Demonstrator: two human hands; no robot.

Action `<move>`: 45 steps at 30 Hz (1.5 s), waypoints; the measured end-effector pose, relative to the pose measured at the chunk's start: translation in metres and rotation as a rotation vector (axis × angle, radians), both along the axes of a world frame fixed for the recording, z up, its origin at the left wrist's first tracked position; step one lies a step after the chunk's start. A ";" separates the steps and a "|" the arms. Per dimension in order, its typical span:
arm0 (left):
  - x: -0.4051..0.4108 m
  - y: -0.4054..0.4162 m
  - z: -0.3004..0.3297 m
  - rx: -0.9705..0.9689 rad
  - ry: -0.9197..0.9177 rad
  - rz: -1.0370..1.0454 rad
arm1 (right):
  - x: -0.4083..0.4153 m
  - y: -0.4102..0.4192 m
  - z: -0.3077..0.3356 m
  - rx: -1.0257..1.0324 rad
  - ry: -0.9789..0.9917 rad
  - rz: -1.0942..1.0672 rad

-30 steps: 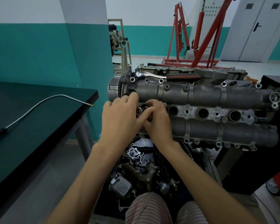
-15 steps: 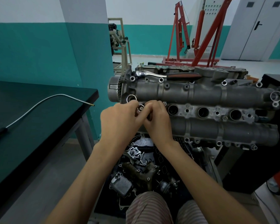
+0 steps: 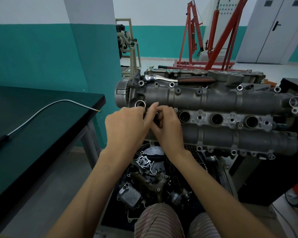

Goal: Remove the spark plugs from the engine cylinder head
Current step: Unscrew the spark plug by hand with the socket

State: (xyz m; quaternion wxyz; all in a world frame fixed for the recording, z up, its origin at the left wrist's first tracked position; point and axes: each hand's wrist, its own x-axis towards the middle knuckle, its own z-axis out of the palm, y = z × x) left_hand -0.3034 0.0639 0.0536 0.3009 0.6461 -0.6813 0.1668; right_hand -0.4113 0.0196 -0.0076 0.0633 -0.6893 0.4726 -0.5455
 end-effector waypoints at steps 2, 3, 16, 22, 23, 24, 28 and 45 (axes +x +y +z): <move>0.002 0.001 -0.003 -0.043 -0.017 -0.049 | -0.001 0.002 0.001 -0.027 -0.008 0.019; 0.004 0.001 -0.004 -0.076 -0.019 -0.110 | -0.002 0.002 0.001 -0.036 -0.009 0.030; 0.022 -0.022 -0.016 -0.086 0.362 -0.765 | -0.002 -0.001 0.001 0.009 0.018 0.065; 0.019 -0.026 -0.019 -0.160 0.346 -0.690 | -0.003 -0.001 0.002 -0.004 -0.033 0.056; 0.018 -0.025 -0.021 -0.171 0.313 -0.697 | -0.004 0.000 0.002 -0.014 -0.028 0.067; 0.018 -0.025 -0.024 -0.181 0.287 -0.705 | -0.004 0.000 0.002 -0.024 -0.022 0.078; 0.018 -0.020 -0.029 -0.176 0.313 -0.693 | -0.004 0.000 0.002 -0.046 0.012 0.107; 0.009 -0.007 -0.029 -0.070 0.273 -0.601 | -0.001 -0.003 0.001 0.062 -0.054 0.044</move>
